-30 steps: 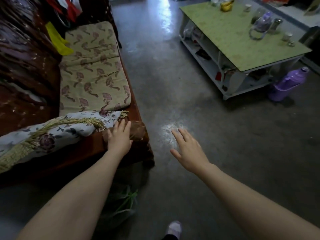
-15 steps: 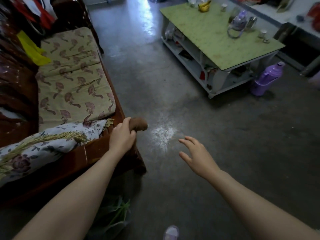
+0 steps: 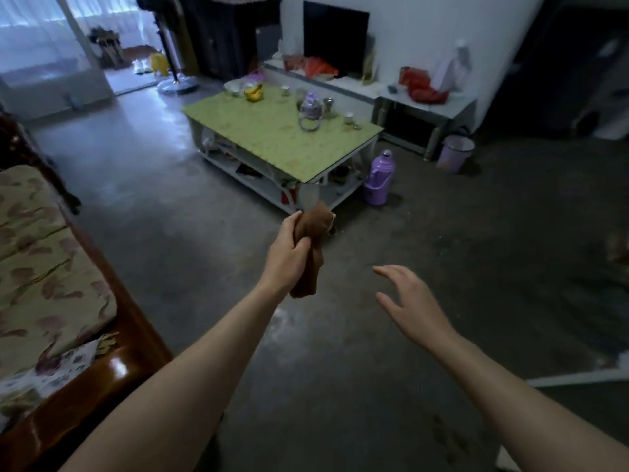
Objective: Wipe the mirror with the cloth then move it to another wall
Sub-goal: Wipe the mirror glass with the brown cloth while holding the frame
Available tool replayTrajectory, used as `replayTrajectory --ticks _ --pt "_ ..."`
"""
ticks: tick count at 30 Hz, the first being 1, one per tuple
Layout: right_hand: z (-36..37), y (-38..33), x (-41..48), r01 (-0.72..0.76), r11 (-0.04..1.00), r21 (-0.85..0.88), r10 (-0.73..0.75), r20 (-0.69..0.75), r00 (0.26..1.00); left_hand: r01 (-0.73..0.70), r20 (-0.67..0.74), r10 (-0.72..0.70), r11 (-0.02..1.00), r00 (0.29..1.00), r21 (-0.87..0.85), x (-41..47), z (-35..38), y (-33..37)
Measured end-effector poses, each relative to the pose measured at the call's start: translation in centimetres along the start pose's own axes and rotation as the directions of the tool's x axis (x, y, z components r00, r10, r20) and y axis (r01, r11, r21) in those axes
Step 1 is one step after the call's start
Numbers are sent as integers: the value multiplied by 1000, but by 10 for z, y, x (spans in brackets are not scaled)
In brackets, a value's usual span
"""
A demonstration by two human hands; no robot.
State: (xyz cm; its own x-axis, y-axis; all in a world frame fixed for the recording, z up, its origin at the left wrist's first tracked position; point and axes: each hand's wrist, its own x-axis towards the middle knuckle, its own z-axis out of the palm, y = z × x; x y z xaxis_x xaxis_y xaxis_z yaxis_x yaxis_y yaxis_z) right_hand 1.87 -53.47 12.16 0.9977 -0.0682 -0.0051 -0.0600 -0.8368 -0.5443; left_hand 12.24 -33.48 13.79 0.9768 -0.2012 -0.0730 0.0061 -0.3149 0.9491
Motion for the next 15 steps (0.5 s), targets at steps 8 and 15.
replayTrajectory --ticks 8,15 --pt "-146 113 -78 -158 985 -73 131 -282 950 -48 274 121 965 954 -256 -22 179 119" --pt "-254 197 -169 -314 942 -120 223 -477 850 -56 444 230 927 866 -371 -67 323 210"
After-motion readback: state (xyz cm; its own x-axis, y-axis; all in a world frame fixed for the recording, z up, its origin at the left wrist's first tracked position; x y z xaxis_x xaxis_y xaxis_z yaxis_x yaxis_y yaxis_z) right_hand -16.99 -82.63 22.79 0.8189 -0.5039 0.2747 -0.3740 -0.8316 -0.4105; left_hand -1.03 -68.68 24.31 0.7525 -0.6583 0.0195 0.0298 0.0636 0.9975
